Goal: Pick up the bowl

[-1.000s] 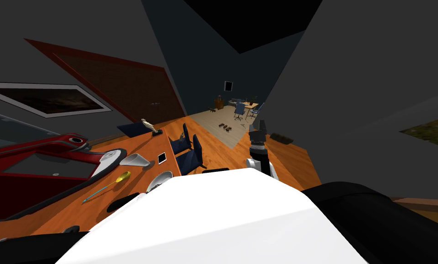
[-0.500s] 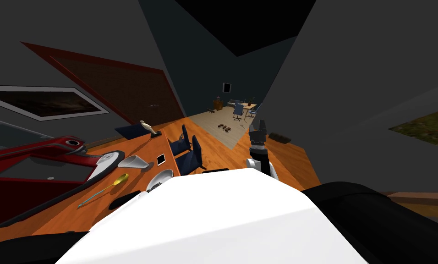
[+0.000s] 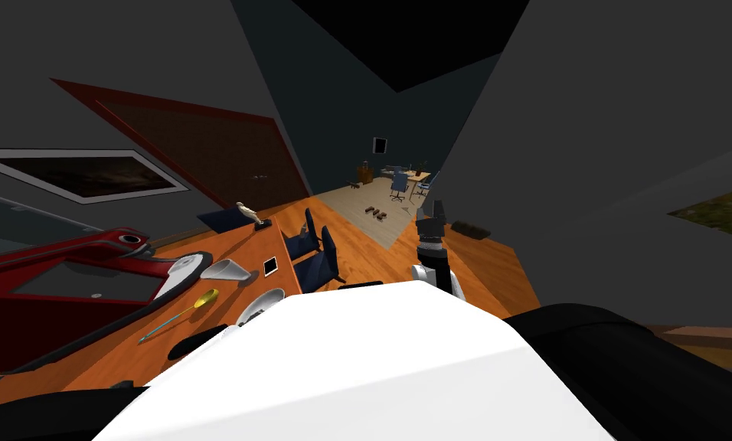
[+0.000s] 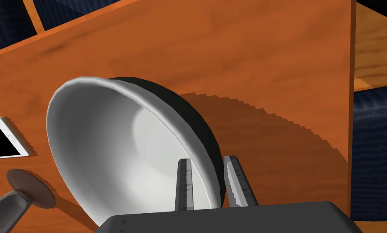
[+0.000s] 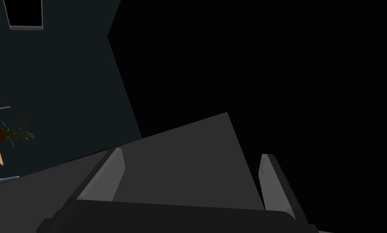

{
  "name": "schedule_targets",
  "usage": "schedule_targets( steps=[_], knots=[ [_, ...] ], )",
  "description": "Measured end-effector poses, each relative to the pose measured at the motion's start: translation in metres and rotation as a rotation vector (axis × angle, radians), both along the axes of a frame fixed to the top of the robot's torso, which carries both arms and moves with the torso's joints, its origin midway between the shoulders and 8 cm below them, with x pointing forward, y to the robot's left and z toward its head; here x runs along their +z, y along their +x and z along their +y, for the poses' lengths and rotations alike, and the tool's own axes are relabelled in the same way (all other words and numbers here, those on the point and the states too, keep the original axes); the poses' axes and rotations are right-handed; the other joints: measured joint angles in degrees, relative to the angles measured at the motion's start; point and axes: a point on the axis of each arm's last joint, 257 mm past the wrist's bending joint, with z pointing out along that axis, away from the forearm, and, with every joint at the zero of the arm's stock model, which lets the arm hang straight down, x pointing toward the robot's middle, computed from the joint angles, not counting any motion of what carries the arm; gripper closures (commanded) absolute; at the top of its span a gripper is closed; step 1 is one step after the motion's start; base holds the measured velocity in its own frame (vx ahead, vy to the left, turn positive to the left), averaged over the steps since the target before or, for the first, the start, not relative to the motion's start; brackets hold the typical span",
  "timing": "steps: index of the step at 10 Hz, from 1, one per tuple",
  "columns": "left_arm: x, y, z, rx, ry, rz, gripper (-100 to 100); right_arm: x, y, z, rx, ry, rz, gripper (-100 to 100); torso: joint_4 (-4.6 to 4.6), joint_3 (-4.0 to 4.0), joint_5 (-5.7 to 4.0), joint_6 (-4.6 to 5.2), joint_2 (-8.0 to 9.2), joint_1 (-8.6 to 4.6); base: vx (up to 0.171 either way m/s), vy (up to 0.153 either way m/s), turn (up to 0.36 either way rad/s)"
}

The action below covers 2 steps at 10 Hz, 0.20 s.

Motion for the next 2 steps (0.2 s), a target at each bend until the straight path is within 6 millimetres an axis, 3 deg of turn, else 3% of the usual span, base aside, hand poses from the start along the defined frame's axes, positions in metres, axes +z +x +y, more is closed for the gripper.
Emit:
schedule_targets(
  steps=[1,2],
  knots=[
    [0.0035,-0.0019,-0.0001,-0.001,-0.001,0.001,100,0.0,0.0,0.0,0.0,0.0,0.0,0,0.02,0.01,-0.02,0.03,-0.01,-0.02,0.0,0.0,0.0],
    [0.0037,-0.0027,-0.0004,0.0,-0.002,0.003,0,0.0,0.0,0.0,0.0,0.0,0.0,0,0.03,0.01,-0.01,0.05,-0.01,0.0,0.0,0.0,0.0]
  ],
)
